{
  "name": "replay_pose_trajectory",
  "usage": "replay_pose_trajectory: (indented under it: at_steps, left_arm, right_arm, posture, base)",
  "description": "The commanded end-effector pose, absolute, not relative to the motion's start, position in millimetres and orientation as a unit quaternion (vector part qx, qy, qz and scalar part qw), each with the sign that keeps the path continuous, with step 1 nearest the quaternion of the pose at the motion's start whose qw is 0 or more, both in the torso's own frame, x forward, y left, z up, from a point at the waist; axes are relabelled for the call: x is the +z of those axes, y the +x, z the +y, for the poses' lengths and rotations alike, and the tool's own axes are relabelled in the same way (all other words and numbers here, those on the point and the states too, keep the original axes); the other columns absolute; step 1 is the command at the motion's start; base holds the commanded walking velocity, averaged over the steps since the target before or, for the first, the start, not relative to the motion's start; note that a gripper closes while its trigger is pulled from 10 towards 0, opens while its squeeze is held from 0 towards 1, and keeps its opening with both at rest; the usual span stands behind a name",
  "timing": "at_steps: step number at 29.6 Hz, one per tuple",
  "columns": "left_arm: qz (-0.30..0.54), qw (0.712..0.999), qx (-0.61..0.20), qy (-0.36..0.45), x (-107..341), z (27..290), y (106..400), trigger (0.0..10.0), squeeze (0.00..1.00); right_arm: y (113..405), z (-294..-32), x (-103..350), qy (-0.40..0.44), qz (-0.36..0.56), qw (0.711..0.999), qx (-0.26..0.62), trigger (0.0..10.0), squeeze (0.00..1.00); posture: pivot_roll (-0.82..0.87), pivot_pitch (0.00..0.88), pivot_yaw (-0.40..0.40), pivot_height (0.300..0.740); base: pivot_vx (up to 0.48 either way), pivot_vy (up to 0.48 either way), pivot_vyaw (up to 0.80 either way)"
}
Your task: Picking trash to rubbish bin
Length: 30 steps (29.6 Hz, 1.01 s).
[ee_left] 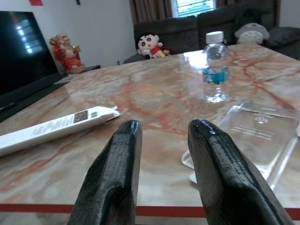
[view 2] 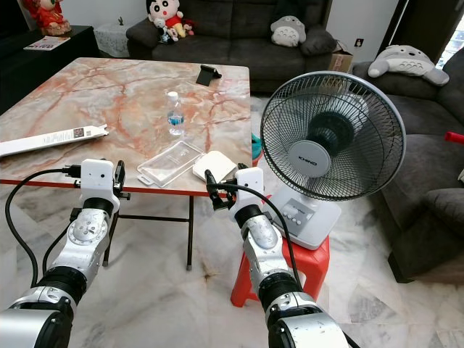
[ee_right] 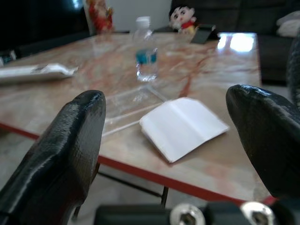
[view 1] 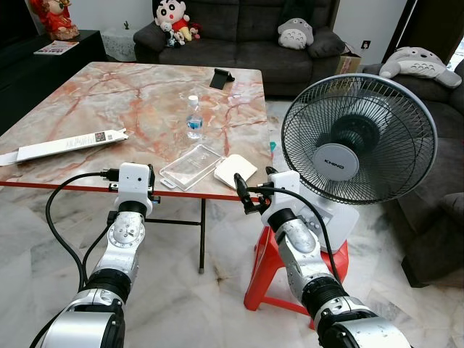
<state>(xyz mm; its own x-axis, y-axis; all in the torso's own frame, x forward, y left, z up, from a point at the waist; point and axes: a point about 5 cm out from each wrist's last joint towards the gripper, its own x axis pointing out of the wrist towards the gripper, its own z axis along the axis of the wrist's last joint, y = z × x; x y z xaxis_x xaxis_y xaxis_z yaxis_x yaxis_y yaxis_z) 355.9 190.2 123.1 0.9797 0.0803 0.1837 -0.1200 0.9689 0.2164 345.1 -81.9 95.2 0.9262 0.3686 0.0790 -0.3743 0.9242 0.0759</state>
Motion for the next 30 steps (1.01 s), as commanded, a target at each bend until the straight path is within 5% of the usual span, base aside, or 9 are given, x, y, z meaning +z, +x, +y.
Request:
replay_pose_trajectory:
  at_steps: [1,14,30]
  left_arm:
    - [-0.087,0.988,0.063,0.111,124.7,196.1,355.8,10.0,0.0]
    - [-0.088,0.987,0.071,0.112,125.3,200.8,355.1,10.0,0.0]
    - [-0.091,0.987,0.073,0.113,126.6,201.5,355.5,10.0,0.0]
  right_arm:
    - [345.9,-78.7,98.3,0.042,-0.037,0.979,0.194,10.0,0.0]
    - [344.3,-74.6,97.4,0.039,-0.038,0.978,0.203,10.0,0.0]
    - [344.7,-74.7,96.7,0.043,-0.033,0.978,0.202,10.0,0.0]
  posture:
    - [0.05,0.0,-0.03,0.74]
    - [0.05,0.0,-0.029,0.74]
    - [0.05,0.0,-0.028,0.74]
  base:
    - [0.0,0.0,0.8]
    - [0.025,0.0,0.18]
    - [0.399,0.0,0.0]
